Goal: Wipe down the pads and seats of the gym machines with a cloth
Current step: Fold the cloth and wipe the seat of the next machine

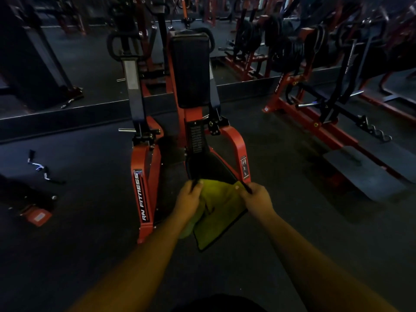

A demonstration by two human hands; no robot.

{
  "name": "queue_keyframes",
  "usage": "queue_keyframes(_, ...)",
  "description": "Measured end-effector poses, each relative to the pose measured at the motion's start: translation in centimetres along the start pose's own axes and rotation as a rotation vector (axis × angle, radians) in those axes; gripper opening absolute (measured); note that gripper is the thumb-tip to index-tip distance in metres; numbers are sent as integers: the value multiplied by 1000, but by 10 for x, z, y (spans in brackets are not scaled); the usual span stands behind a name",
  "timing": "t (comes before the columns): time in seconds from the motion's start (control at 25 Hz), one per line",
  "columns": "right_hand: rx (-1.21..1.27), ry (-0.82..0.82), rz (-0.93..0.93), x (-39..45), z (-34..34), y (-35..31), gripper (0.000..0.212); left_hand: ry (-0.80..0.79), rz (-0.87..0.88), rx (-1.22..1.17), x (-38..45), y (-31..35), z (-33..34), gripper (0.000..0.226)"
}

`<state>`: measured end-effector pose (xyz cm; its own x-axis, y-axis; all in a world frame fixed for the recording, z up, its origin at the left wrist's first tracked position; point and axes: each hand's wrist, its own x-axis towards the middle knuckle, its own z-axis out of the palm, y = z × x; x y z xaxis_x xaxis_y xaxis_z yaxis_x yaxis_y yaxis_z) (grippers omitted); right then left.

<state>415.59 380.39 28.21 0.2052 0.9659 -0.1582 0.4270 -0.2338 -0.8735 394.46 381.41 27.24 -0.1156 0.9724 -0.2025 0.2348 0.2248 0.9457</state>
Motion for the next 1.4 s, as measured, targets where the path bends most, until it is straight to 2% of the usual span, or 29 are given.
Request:
queue_keyframes(0.08,-31,38,1,4,-10,0,10,0,35,-71,7,1,-4,18)
queue_keyframes(0.16,82,10,-10,6,-17,-3,28,28,47,-96,10,-2,-7,12)
queue_keyframes(0.2,113,-21,-20,7,-18,-4,29,46,36,-103,11,-4,-7,10)
queue_keyframes(0.28,206,-135,9,6,-20,-10,15,56,40,-96,10,-3,-6,9)
queue_keyframes(0.36,402,-338,107,3,-23,-16,23,45,90,-111,9,1,-2,11)
queue_keyframes(0.44,419,-466,93,2,-28,-23,29,29,105,-169,9,6,1,13)
queue_keyframes(0.52,196,-448,-73,3,-31,-29,29,-19,114,-185,11,11,4,11)
queue_keyframes(0.64,-119,-251,-345,9,-26,-36,27,-106,151,-139,12,16,8,16)
queue_keyframes(0.72,-152,-193,-375,12,-24,-40,21,-137,157,-110,13,19,12,36)
queue_keyframes(0.76,-176,-172,-371,14,-24,-44,18,-174,166,-84,13,21,13,38)
queue_keyframes(0.88,-315,-123,-453,16,-22,-53,12,-278,196,-60,8,29,17,6)
queue_keyframes(0.96,-388,-91,-497,20,-20,-55,10,-309,198,-91,9,29,18,14)
queue_keyframes(1.04,-439,-76,-519,24,-17,-56,12,-266,231,-63,10,30,18,25)
queue_keyframes(1.12,-449,-75,-588,26,-15,-56,12,-203,279,57,14,31,17,29)
queue_keyframes(1.24,-412,-93,-722,29,-25,-53,16,-191,359,178,14,38,14,19)
queue_keyframes(1.32,-590,-227,-648,33,-37,-43,28,-142,338,155,13,44,12,16)
queue_keyframes(1.4,-937,-380,-469,37,-50,-29,45,-56,256,24,18,46,3,19)
